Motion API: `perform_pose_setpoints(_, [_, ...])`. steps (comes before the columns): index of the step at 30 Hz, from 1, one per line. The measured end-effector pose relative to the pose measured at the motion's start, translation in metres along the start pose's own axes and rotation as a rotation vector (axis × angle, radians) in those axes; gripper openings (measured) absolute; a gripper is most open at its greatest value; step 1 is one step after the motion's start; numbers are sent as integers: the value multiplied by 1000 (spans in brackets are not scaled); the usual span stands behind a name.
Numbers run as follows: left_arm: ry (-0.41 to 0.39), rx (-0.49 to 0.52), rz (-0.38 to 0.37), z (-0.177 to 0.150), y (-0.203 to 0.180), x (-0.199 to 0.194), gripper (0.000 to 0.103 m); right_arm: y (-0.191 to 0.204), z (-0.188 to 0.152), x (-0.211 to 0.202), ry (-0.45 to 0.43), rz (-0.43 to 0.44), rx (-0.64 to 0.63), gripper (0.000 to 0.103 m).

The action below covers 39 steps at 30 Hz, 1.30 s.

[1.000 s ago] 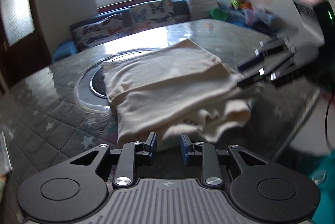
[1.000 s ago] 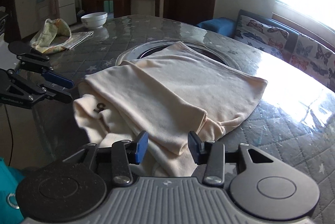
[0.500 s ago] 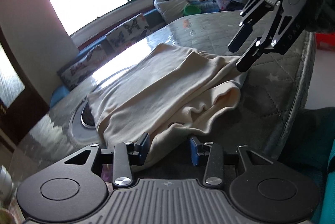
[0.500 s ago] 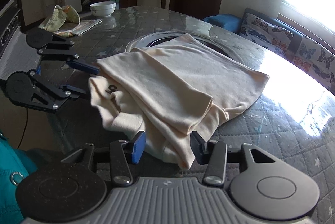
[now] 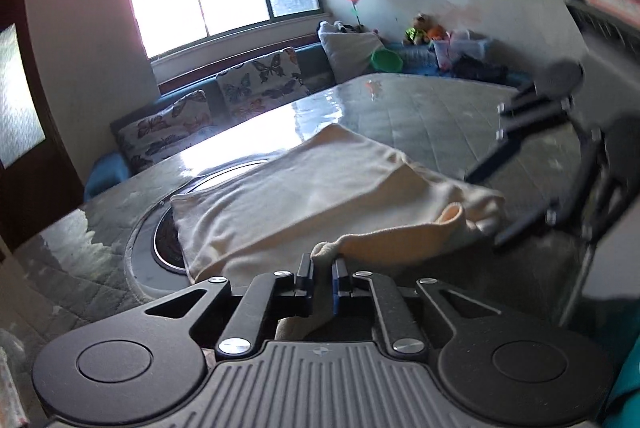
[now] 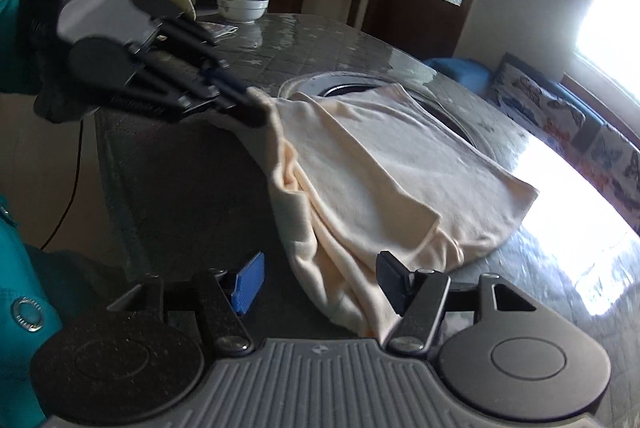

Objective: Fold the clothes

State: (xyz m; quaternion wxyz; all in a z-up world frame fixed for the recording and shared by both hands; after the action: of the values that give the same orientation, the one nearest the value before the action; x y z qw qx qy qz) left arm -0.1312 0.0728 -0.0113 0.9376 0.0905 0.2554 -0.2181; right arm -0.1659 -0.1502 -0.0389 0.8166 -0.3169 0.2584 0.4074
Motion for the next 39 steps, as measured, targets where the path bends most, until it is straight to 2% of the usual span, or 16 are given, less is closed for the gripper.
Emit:
perform_pose_setpoints(6, [6, -39, -20, 7, 7, 7, 9, -7, 8, 24, -28, 7, 12, 59])
perform_pose_setpoints(9, [10, -47, -30, 5, 9, 7, 9, -13, 9, 35, -10, 17, 38, 47])
perform_pose_setpoints(11, [13, -46, -31, 1, 9, 5, 11, -18, 9, 39, 3, 25, 63, 33])
perform_pose_setpoints(12, [14, -44, -31, -1, 9, 3, 13, -21, 10, 39, 3, 35, 81, 31])
perform_pose_setpoints(14, [17, -42, -31, -6, 9, 1, 14, -27, 11, 38, 3, 55, 117, 20])
perform_pose_setpoints(16, [19, -39, -30, -10, 9, -2, 15, -34, 14, 39, 4, 72, 158, 18])
perform_pose_setpoints(18, [18, -29, -22, -15, 9, -5, 20, -39, 16, 39, 1, 77, 169, 16])
perform_pose_setpoints(20, [22, -11, -5, -19, 9, -7, 40, -42, 18, 39, -3, 82, 181, 16])
perform_pose_setpoints(24, [29, 42, 19, -25, 9, -5, 43, -49, 20, 37, -12, 83, 208, 15])
perform_pose_setpoints(33, [58, 169, 54, -37, 12, 5, 41, -51, 20, 33, -15, 70, 211, 15])
perform_pose_setpoints(36, [74, 191, 45, -40, 14, 7, 34, -50, 18, 33, -15, 68, 212, 14])
perform_pose_setpoints(39, [80, 180, 39, -39, 18, 6, 19, -47, 16, 32, -22, 69, 213, 11])
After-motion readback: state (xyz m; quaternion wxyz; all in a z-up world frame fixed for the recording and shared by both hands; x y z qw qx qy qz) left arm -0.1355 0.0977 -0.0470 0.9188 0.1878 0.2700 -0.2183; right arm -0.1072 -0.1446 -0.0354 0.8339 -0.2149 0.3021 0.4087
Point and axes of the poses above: each gripper's, at about its wrist camera, not at the fingertips, and x roughly the way its jaws point, y to its left, z to its top, the point moved 1 cm from there along x, roughly the way its jaws point, and after that the axes turned 9 degrees about -x, right-handed, at the moved point
